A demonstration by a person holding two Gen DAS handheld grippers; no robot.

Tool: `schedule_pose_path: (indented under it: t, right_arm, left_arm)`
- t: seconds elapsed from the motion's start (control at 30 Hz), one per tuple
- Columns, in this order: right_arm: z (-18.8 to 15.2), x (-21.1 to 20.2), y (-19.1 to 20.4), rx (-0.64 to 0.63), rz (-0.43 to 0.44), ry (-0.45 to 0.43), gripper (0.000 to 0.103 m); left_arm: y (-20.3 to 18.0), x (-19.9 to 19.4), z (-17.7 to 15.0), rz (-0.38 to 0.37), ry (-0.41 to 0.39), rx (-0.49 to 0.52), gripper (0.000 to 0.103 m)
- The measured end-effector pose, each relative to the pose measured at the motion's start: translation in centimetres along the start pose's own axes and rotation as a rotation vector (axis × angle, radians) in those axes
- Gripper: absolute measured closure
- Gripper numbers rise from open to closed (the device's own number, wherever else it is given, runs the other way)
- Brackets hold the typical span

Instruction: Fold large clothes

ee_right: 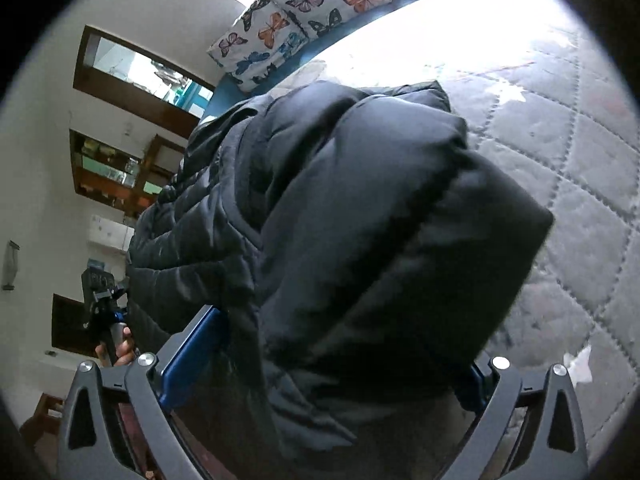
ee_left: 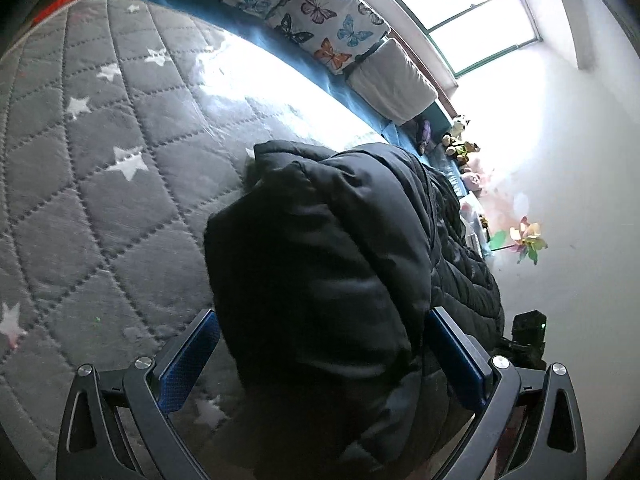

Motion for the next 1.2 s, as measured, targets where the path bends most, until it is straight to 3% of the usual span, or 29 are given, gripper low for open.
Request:
schedule_pose_path:
  t: [0.17, 0.37, 0.57, 0.83, 1.2]
  right_arm:
    - [0.1, 0.5, 0.5, -0.014, -0.011, 0.031, 0.0]
    - [-0.4, 0.2, 0.3, -0.019, -0.019, 0.048, 0.0]
    - [-0.5, 0.0, 0.2, -0.025, -0.015, 0.041, 0.0]
    - [-1.2, -0.1, 1.5, -0.058, -0.002, 0.052, 0.0]
    - [-1.1, -0.1, 0.9, -0.05, 0.027, 0.058, 0.0]
  left_arm:
    - [-0.3, 1.6, -0.1, -0.044, 0.037, -0.024, 0.0]
    - [-1.0, 2.7, 0.0, -0.009, 0.063, 0.016, 0.0]
    - [-1.8, 4.3, -0.7, -0.077, 0.107, -0.027, 0.0]
    - [-4.0, 4.9, -1.4, -0.028, 0.109, 0.058, 0.0]
    - [-4.4, 6.0, -1.5, -0.033, 0.13, 0.014, 0.0]
Point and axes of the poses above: each gripper's, at about its wrist camera, not at the fingertips, and x roughly the way its jaws point, y to its left, z to its top, the point moved 10 cm from there along x, roughly the way its jaws point, and after that the axes turned 6 degrees about x, right-handed, at the moved point
